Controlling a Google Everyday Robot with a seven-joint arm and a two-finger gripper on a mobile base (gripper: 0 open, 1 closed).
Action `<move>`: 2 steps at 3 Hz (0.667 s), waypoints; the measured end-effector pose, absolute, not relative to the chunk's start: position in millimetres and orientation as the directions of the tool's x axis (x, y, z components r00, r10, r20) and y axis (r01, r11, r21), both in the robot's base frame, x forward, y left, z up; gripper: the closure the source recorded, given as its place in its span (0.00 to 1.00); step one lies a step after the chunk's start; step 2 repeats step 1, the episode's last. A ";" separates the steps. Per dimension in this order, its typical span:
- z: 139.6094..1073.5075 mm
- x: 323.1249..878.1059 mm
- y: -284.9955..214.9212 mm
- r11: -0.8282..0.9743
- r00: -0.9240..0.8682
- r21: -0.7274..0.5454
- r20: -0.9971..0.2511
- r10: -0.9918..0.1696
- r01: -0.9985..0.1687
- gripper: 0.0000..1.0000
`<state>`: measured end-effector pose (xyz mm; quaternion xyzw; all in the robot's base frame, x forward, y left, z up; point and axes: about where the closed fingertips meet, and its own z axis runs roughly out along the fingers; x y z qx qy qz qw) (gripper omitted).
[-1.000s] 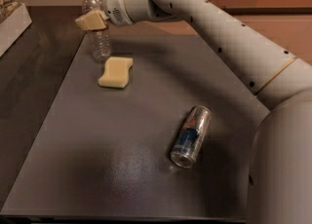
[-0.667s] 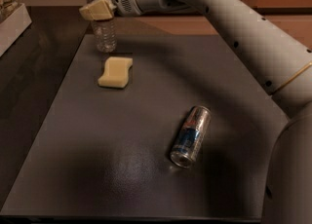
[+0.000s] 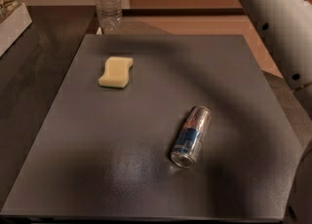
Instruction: Pick water bottle
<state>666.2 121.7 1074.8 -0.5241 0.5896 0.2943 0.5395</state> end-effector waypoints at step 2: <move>1074.8 666.2 121.7 0.277 0.131 -0.218 -0.945 -0.301 -0.936 1.00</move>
Offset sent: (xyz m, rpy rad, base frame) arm 0.0000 0.0000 0.0000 0.0000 0.0000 0.0000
